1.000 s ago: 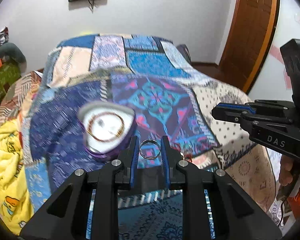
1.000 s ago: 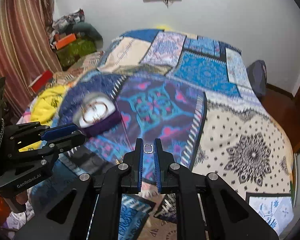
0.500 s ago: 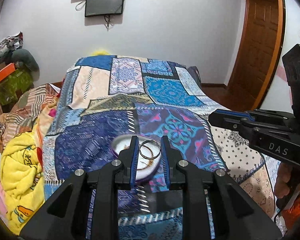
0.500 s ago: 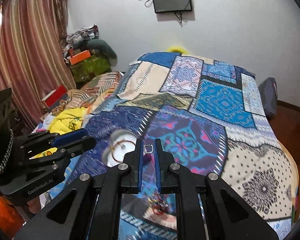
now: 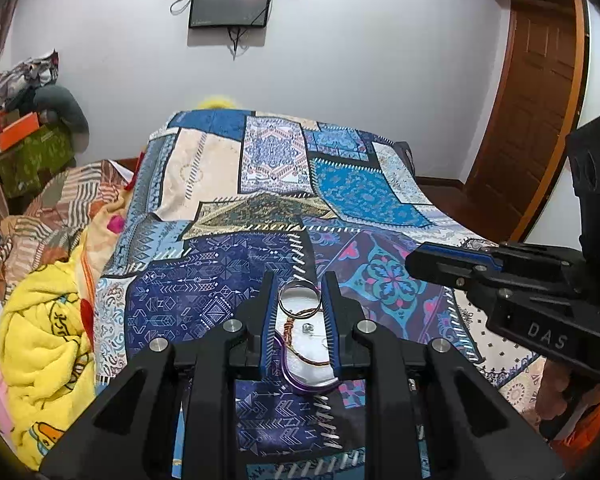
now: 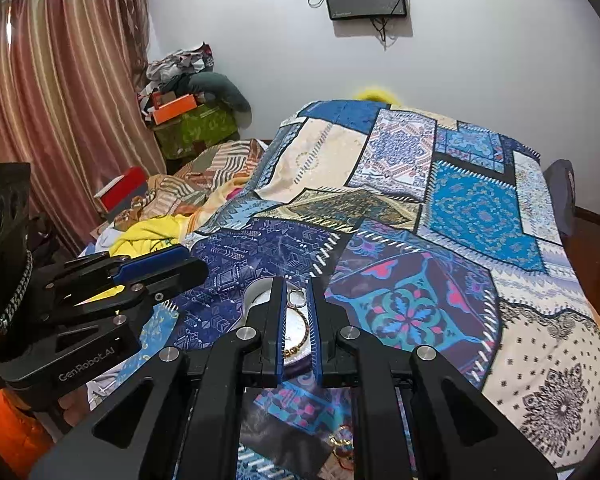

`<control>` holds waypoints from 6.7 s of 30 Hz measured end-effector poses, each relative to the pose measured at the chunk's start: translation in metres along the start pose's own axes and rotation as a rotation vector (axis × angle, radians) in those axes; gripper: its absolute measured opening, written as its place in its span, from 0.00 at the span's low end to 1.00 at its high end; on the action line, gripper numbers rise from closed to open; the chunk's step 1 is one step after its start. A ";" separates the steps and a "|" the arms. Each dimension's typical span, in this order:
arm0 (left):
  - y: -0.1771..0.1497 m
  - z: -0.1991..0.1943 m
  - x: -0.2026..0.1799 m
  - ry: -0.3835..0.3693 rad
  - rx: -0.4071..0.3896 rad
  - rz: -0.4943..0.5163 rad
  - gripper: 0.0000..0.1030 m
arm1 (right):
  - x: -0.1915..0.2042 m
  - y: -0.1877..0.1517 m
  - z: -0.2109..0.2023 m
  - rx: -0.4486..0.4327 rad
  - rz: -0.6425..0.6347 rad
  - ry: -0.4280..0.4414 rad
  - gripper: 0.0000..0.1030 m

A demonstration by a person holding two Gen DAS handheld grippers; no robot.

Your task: Organize jewelry

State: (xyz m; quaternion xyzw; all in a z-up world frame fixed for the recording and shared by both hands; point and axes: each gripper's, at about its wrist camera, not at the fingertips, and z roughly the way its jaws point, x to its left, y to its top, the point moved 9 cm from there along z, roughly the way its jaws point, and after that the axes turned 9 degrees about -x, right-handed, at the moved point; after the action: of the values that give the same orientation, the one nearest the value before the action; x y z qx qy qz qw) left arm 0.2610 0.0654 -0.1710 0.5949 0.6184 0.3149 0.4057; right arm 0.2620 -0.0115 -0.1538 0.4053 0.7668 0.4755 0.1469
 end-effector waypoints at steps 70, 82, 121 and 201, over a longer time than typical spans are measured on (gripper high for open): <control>-0.024 -0.006 -0.026 -0.041 0.127 0.042 0.41 | -0.052 -0.031 -0.038 0.074 -0.021 -0.167 0.37; -0.080 0.006 -0.080 -0.120 0.257 0.089 0.41 | -0.088 -0.061 -0.071 0.109 0.021 -0.220 0.37; -0.133 0.049 -0.114 -0.207 0.358 0.113 0.19 | -0.067 -0.132 -0.011 0.304 0.084 -0.041 0.13; -0.046 0.015 -0.010 -0.065 0.129 0.008 0.07 | -0.001 -0.021 0.027 0.086 0.051 0.022 0.13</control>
State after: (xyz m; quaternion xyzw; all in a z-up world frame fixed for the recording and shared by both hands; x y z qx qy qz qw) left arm 0.2520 0.0493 -0.2172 0.6320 0.6215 0.2566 0.3852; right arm 0.2689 0.0000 -0.1855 0.4254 0.7777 0.4500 0.1089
